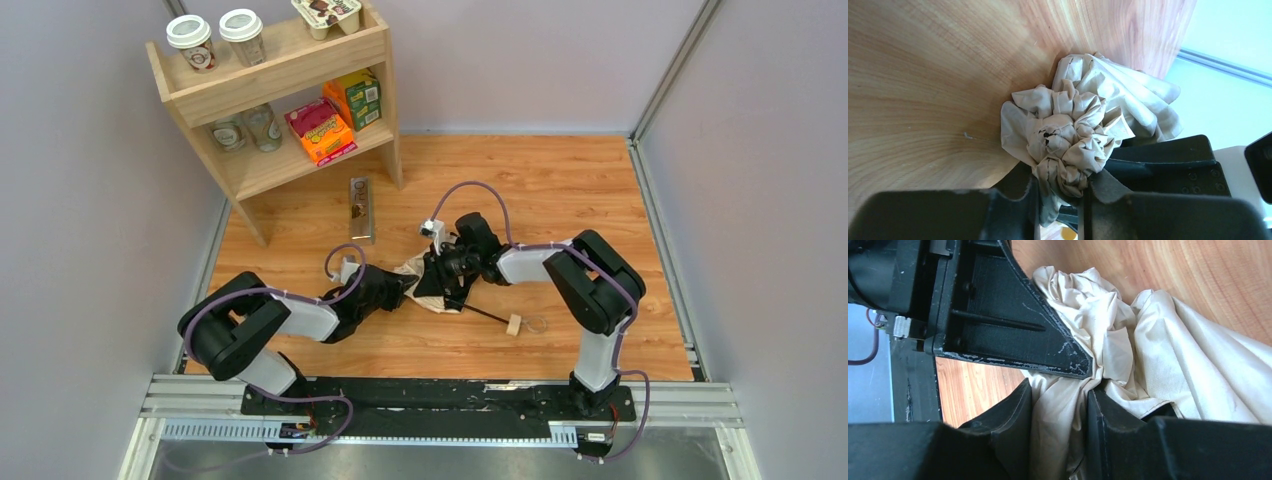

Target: Put away the umbrella

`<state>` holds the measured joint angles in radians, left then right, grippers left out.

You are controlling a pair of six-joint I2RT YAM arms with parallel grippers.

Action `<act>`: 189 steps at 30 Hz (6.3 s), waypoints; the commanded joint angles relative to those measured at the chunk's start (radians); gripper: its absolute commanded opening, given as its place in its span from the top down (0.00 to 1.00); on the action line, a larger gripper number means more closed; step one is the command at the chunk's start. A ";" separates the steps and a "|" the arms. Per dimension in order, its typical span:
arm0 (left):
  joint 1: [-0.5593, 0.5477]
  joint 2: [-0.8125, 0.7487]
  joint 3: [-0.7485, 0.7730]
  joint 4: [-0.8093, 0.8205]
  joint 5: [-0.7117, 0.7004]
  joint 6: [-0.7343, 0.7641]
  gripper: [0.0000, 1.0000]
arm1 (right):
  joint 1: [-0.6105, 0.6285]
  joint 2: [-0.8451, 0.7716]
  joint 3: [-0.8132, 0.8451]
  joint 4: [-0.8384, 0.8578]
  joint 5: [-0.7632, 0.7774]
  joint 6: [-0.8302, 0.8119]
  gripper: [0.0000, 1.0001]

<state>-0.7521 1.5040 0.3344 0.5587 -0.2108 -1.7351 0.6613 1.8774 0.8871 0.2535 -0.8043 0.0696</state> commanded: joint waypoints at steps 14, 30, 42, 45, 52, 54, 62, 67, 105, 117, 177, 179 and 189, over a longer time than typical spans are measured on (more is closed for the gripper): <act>0.005 -0.102 0.018 -0.405 0.017 0.049 1.00 | 0.268 -0.382 0.050 -0.540 0.725 -0.023 0.15; 0.005 -0.099 0.097 -0.609 0.110 -0.030 1.00 | 0.566 -0.069 0.029 -0.223 1.560 -0.180 0.04; 0.005 -0.165 0.072 -0.579 0.065 0.029 0.99 | 0.482 -0.104 -0.114 -0.195 1.356 -0.077 1.00; 0.007 -0.224 0.055 -0.565 0.021 0.080 0.63 | 0.437 -0.158 -0.169 -0.152 1.136 -0.088 1.00; 0.033 -0.471 -0.055 -0.471 -0.075 0.207 0.19 | 0.253 -0.158 -0.185 -0.146 0.492 -0.076 1.00; 0.042 -0.519 -0.075 -0.488 -0.076 0.224 0.19 | 0.209 -0.129 -0.168 -0.160 0.369 -0.048 1.00; 0.040 -0.502 -0.054 -0.447 -0.030 0.247 0.18 | 0.069 -0.023 -0.117 -0.134 0.033 0.013 1.00; 0.040 -0.334 0.001 -0.326 -0.003 0.269 0.18 | 0.037 0.037 -0.082 -0.145 -0.041 0.018 1.00; 0.033 -0.056 0.034 -0.407 0.034 0.213 1.00 | 0.247 -0.331 0.162 -0.609 0.726 -0.138 0.08; 0.031 -0.042 0.075 -0.491 0.071 0.166 1.00 | 0.437 -0.153 0.201 -0.511 0.991 -0.340 0.00; 0.148 -0.567 -0.060 -0.373 0.051 0.324 0.18 | 0.064 0.014 -0.151 -0.088 0.001 0.125 1.00; 0.148 -0.533 -0.045 -0.340 0.091 0.332 0.18 | 0.044 0.055 -0.128 -0.092 -0.045 0.151 1.00; 0.097 -0.335 0.049 -0.428 0.125 0.201 0.18 | -0.005 0.106 -0.051 -0.184 -0.018 0.165 1.00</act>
<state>-0.6243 1.1034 0.3187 0.1741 -0.1234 -1.4559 0.6464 1.9121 0.8703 0.3443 -0.8787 0.2214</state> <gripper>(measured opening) 0.819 0.285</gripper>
